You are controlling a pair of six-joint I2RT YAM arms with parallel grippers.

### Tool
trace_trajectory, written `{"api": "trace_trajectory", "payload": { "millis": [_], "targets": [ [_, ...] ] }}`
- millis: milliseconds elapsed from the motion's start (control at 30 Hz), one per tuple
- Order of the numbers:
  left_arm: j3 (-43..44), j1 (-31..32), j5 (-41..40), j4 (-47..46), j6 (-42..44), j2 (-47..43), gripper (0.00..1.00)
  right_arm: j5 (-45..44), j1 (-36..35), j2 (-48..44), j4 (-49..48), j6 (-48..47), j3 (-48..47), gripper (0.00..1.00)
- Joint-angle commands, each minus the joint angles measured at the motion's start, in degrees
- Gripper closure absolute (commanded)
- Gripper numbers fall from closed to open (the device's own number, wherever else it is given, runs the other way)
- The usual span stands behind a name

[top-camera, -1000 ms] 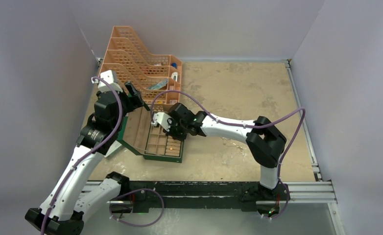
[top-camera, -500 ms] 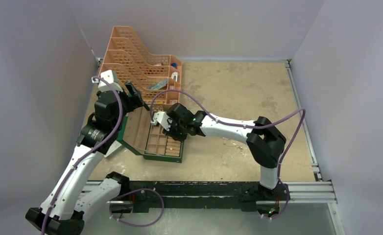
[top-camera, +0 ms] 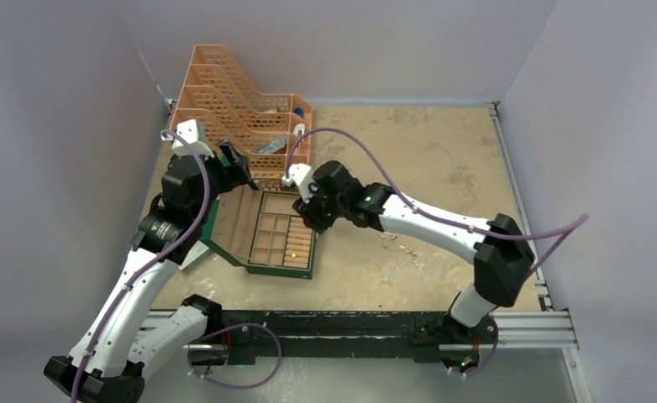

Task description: Organize the mixed jewelry

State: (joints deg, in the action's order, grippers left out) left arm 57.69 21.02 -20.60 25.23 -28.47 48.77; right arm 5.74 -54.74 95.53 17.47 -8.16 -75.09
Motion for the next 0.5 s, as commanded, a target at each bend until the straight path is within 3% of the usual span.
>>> {"api": "trace_trajectory", "payload": {
  "millis": [0, 100, 167, 267, 333, 400, 467],
  "targets": [
    [-0.08, -0.36, 12.61, -6.36, 3.03, -0.63, 0.24, -6.18, 5.01, -6.39, -9.30, 15.89, 5.02, 0.58],
    [-1.93, -0.36, 25.80, -11.53, 5.73, -2.24, 0.25, -7.91, 10.95, -7.45, -9.93, 26.04, 8.78, 0.68],
    [-3.51, -0.36, 31.74, -14.97, 6.51, -3.50, 0.24, -11.66, 13.39, -9.04, -10.63, 31.71, 12.20, 0.67],
    [-3.43, -0.36, 35.89, -16.04, 6.59, -3.76, 0.24, -18.28, 14.99, -12.75, -12.12, 38.05, 16.98, 0.49],
    [-2.45, -0.36, 37.20, -14.97, 6.51, -3.09, 0.24, -18.23, 15.16, -15.03, -14.98, 39.90, 19.61, 0.42],
    [-1.71, -0.36, 37.91, -13.66, 6.04, -2.33, 0.24, -10.96, 15.16, -15.77, -18.91, 39.41, 21.34, 0.35],
    [-1.37, -0.36, 39.03, -12.80, 5.72, -1.82, 0.24, -3.51, 14.76, -14.12, -20.00, 37.74, 20.53, 0.34]
  ]
}}
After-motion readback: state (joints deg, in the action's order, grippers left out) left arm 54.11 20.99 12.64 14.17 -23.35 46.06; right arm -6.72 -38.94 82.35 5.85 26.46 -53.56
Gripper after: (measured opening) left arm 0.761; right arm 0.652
